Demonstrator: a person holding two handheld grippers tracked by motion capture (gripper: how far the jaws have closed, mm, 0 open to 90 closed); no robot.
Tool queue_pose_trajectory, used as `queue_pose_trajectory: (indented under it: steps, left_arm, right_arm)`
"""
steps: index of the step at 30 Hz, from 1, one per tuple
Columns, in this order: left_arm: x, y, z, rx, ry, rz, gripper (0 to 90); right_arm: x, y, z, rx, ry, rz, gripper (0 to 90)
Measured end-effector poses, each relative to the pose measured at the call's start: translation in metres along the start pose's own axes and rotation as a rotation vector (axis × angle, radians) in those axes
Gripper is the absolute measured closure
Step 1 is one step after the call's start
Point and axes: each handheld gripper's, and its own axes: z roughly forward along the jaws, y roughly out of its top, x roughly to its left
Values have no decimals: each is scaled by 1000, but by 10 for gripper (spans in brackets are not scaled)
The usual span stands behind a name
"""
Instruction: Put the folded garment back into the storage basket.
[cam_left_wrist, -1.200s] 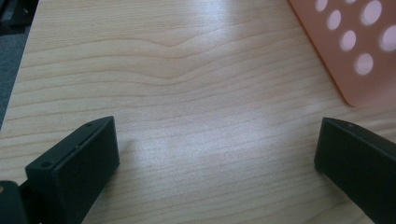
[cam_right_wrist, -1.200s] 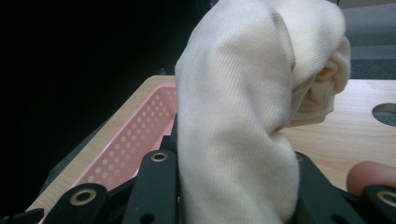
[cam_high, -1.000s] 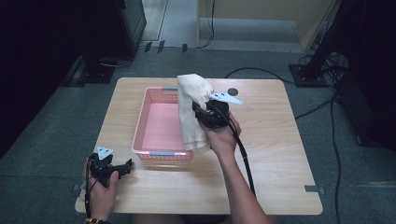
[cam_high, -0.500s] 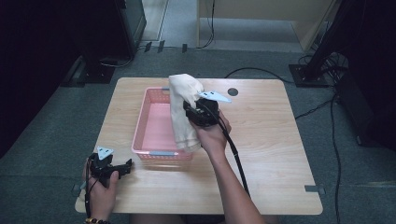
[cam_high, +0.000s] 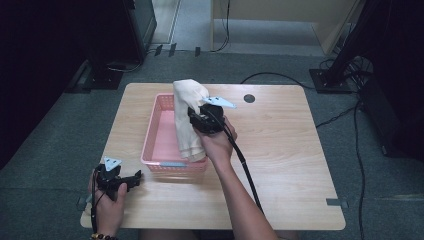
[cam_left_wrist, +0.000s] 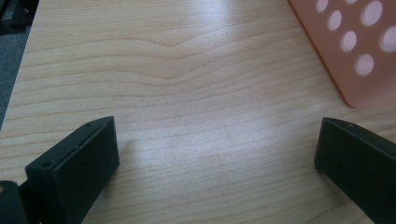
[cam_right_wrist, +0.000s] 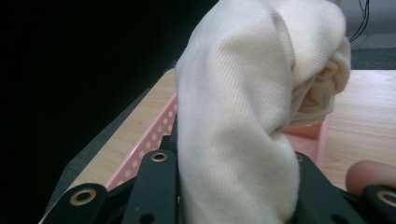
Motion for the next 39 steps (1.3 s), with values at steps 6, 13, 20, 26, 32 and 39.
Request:
queue_pose_trajectory:
  steps: [6,13,20,26,32,39]
  left_arm:
    - [0,0,0,0,0,-1,0]
    - [0,0,0,0,0,-1,0]
    - [0,0,0,0,0,-1,0]
    - [0,0,0,0,0,-3,0]
    - [0,0,0,1,0,-2,0]
    - [0,0,0,1,0,0,0]
  right_arm:
    - [12,-9,15,25,5,7,714]
    - [27,-17,30,33,0,11,713]
    - [37,-31,53,44,-41,60,713]
    - [41,-40,70,84,-64,77,712]
    - [39,-47,85,123,-107,65,712]
    - [36,-52,97,177,-106,49,709]
